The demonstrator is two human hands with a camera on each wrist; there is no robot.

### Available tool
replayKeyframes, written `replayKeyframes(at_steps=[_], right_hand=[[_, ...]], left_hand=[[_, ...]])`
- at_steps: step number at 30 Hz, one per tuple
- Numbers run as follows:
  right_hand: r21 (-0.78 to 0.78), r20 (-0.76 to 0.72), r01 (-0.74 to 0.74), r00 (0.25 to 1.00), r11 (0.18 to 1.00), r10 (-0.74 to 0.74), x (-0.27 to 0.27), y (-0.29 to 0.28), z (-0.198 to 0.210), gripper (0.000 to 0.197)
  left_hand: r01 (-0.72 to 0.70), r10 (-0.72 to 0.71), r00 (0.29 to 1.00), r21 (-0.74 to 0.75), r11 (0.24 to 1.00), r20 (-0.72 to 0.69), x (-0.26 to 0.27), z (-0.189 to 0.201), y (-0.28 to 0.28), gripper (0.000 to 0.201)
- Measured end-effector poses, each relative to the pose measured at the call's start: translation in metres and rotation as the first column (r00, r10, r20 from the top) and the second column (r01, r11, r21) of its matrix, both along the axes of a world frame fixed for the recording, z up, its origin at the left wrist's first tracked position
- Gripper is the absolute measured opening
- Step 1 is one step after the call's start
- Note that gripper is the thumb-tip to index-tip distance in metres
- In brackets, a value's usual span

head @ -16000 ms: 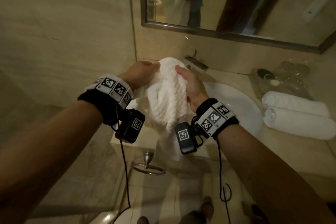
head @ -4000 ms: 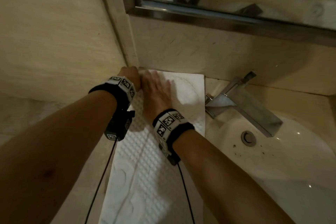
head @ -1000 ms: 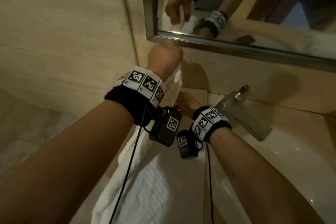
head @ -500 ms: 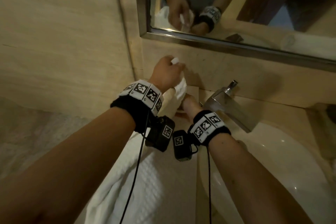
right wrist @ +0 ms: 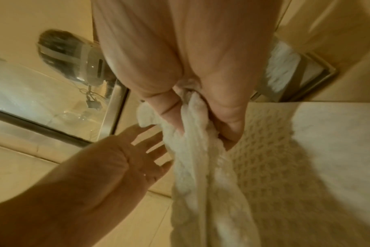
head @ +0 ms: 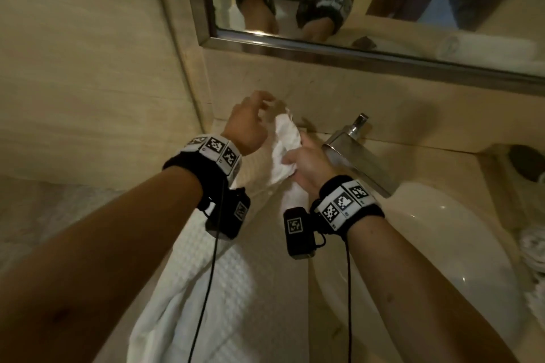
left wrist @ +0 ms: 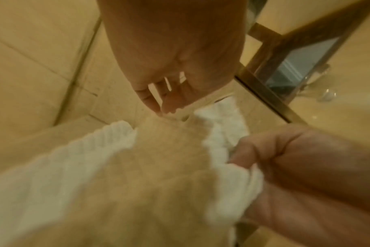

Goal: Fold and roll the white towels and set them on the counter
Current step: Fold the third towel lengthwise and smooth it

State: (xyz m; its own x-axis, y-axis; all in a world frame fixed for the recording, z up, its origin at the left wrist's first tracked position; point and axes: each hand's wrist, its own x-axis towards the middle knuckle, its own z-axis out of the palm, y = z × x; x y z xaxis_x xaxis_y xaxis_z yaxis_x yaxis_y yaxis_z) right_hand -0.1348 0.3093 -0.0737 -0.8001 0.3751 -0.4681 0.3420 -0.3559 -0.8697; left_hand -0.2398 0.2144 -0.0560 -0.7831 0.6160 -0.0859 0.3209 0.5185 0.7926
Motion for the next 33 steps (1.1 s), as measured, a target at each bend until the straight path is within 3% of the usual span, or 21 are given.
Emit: replayKeyframes(at_steps=[3, 5, 8, 10, 11, 14, 16, 19, 22, 24, 26, 28, 32, 33], right_hand=[[0.030, -0.039, -0.027, 0.999, 0.999, 0.028, -0.004, -0.001, 0.008, 0.052], [0.015, -0.074, -0.019, 0.997, 1.000, 0.020, -0.007, -0.002, 0.010, 0.058], [0.031, -0.078, 0.023, 0.997, 0.999, -0.020, -0.007, 0.000, 0.008, 0.058], [0.048, -0.068, 0.046, 0.997, 0.998, -0.043, -0.008, 0.002, 0.007, 0.056], [0.057, -0.073, 0.062, 0.996, 0.996, -0.057, -0.008, 0.003, 0.007, 0.055], [0.074, -0.074, 0.163, 0.985, 0.984, -0.158, -0.012, 0.002, 0.002, 0.044], [0.101, -0.047, 0.222, 0.975, 0.970, -0.219, -0.013, 0.002, -0.005, 0.030], [0.241, 0.018, 0.200, 0.978, 0.950, -0.210, -0.012, 0.002, -0.010, 0.038], [0.274, 0.050, 0.203, 0.973, 0.940, -0.225, -0.014, 0.002, -0.011, 0.046], [0.268, 0.079, 0.178, 0.975, 0.947, -0.206, -0.020, 0.000, -0.018, 0.047], [0.299, 0.211, 0.052, 0.970, 0.953, -0.120, -0.022, -0.001, -0.026, 0.045], [0.339, 0.386, -0.119, 0.922, 0.933, -0.023, -0.019, 0.001, -0.030, 0.031], [0.370, 0.511, -0.205, 0.859, 0.906, -0.015, -0.016, 0.003, -0.037, 0.035], [0.459, 0.604, -0.321, 0.796, 0.829, -0.026, -0.017, -0.004, -0.028, 0.034]], left_hand=[[0.222, -0.230, 0.973, -0.204, 0.953, -0.016, -0.005, 0.005, -0.003, 0.052], [0.261, -0.267, 0.963, -0.344, 0.902, 0.029, -0.007, 0.011, -0.004, 0.039], [0.255, -0.355, 0.933, -0.583, 0.771, -0.061, -0.015, 0.016, -0.008, 0.021], [0.249, -0.448, 0.889, -0.716, 0.652, -0.099, -0.020, 0.016, -0.009, 0.038], [0.253, -0.455, 0.886, -0.730, 0.635, -0.088, -0.022, 0.018, -0.009, 0.046], [0.275, -0.388, 0.921, -0.652, 0.707, -0.032, -0.030, 0.027, -0.011, 0.044], [0.297, -0.338, 0.940, -0.579, 0.759, 0.039, -0.041, 0.031, -0.019, 0.029], [0.261, -0.361, 0.932, -0.655, 0.709, -0.020, -0.055, 0.030, -0.032, 0.014], [0.169, -0.388, 0.918, -0.814, 0.555, -0.074, -0.065, 0.014, -0.042, 0.042], [0.130, -0.492, 0.868, -0.924, 0.360, -0.070, -0.068, 0.005, -0.047, 0.043], [0.083, -0.583, 0.808, -0.962, 0.261, -0.088, -0.070, -0.002, -0.048, 0.048], [0.054, -0.605, 0.785, -0.958, 0.280, -0.133, -0.068, -0.005, -0.046, 0.054], [0.033, -0.388, 0.902, -0.867, 0.497, -0.188, -0.069, -0.007, -0.041, 0.050], [0.027, -0.343, 0.921, -0.851, 0.525, -0.182, -0.070, -0.006, -0.040, 0.048]])
